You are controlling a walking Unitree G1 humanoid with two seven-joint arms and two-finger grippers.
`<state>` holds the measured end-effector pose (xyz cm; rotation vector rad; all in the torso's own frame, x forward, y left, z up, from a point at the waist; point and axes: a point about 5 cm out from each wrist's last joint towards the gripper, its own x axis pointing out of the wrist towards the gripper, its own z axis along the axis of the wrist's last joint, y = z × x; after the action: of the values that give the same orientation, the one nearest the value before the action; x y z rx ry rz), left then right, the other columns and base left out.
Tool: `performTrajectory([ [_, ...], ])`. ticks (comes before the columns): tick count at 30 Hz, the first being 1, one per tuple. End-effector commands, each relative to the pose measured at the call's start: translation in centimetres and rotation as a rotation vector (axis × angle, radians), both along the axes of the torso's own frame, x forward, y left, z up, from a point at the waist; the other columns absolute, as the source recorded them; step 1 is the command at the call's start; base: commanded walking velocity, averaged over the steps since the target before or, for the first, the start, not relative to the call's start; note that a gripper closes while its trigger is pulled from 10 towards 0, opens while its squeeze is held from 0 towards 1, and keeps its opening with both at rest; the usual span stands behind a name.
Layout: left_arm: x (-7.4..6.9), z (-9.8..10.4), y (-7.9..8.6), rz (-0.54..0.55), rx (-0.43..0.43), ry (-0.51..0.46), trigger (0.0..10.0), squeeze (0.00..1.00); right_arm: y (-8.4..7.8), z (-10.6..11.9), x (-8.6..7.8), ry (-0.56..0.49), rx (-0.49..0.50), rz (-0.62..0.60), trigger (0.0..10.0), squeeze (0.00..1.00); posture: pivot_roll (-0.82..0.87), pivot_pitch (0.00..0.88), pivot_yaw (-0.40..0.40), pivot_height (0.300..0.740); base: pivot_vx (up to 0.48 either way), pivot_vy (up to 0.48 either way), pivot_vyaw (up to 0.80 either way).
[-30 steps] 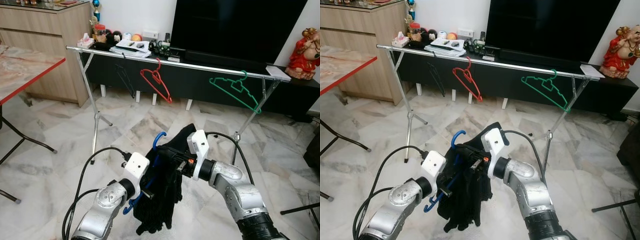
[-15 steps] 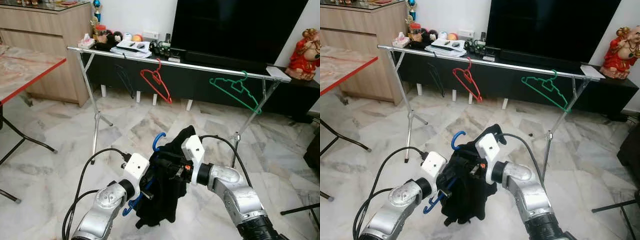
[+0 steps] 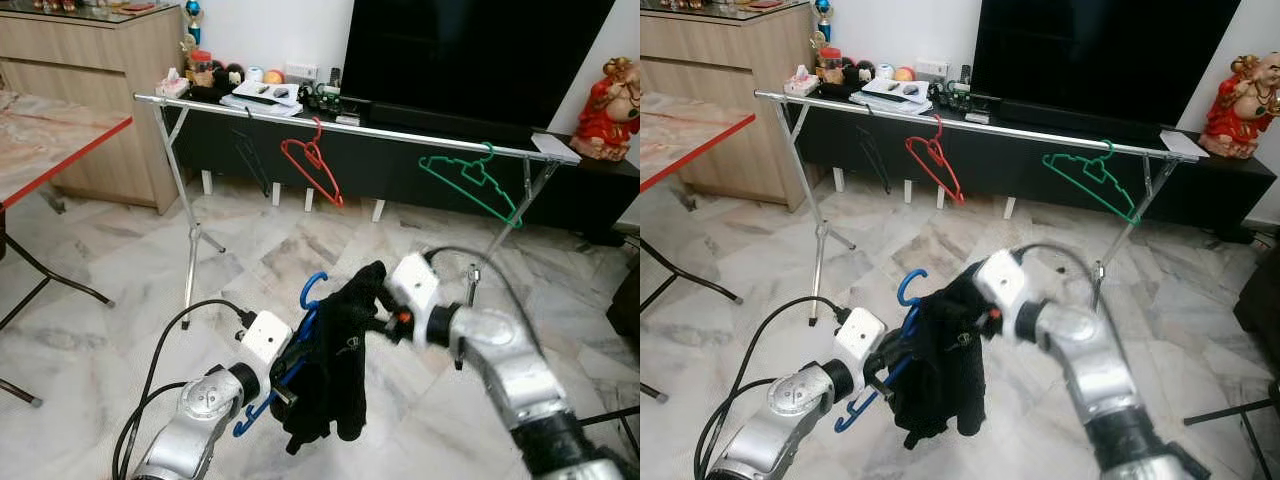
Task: Hang hanger
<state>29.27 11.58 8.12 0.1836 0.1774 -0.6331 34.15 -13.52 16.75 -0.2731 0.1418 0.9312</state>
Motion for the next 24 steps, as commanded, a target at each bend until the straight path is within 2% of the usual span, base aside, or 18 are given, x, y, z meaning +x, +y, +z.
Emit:
performTrajectory([
  [1,0.0,0.7,-0.8,-0.049,-0.021,-0.031,10.0,0.00,0.0,0.4,0.0,-0.022,-0.002,0.012,10.0,1.00,0.12,0.000,-0.127,0.740,0.000,0.000,0.00],
  [2,-0.1,0.7,-0.9,-0.067,-0.018,-0.027,10.0,0.00,-0.1,0.4,0.0,-0.028,-0.011,0.014,10.0,1.00,0.12,0.000,-0.127,0.740,0.000,0.000,0.00],
  [3,-0.2,0.6,-1.0,-0.088,-0.011,-0.023,10.0,0.00,-0.3,0.5,0.1,-0.034,-0.027,0.019,10.0,0.86,0.12,0.000,-0.127,0.740,0.000,0.000,0.00],
  [4,-0.3,0.6,-1.0,-0.108,-0.001,-0.021,10.0,0.00,-0.6,0.5,0.2,-0.040,-0.046,0.024,10.0,0.86,0.12,0.000,-0.127,0.740,0.000,0.000,0.00],
  [5,-0.5,0.6,-1.1,-0.136,0.013,-0.021,10.0,0.00,-0.8,0.4,0.3,-0.045,-0.081,0.026,10.0,0.00,0.12,0.000,-0.127,0.740,0.000,0.000,0.00],
  [8,-1.0,0.4,-1.3,-0.208,0.039,-0.015,10.0,0.00,-1.4,-0.1,0.6,-0.050,-0.176,0.044,10.0,0.00,0.12,0.000,-0.129,0.740,0.000,0.000,0.00],
  [9,-1.3,0.4,-1.4,-0.260,0.051,-0.008,10.0,0.00,-1.5,-0.4,0.4,-0.043,-0.217,0.109,10.0,0.00,0.12,0.000,-0.130,0.740,0.000,0.000,0.00],
  [18,-1.8,0.7,-1.8,-0.410,0.120,-0.070,10.0,0.00,-1.7,-1.0,-0.4,-0.006,-0.305,0.321,10.0,0.00,0.13,0.000,-0.132,0.740,0.000,0.000,0.00],
  [19,-1.7,0.7,-1.8,-0.426,0.143,-0.084,10.0,0.00,-2.1,-0.9,-0.6,0.013,-0.301,0.378,10.0,0.00,0.13,0.000,-0.132,0.740,0.000,0.000,0.00],
  [21,-1.7,0.7,-1.8,-0.438,0.154,-0.090,10.0,0.00,-2.5,-0.9,-0.6,0.024,-0.312,0.404,10.0,0.00,0.13,0.000,-0.135,0.740,0.000,0.000,0.00],
  [24,-1.7,0.9,-1.7,-0.466,0.149,-0.087,10.0,0.00,-3.8,-1.1,-0.3,0.048,-0.386,0.408,10.0,0.00,0.13,0.000,-0.137,0.740,0.000,0.000,0.00],
])
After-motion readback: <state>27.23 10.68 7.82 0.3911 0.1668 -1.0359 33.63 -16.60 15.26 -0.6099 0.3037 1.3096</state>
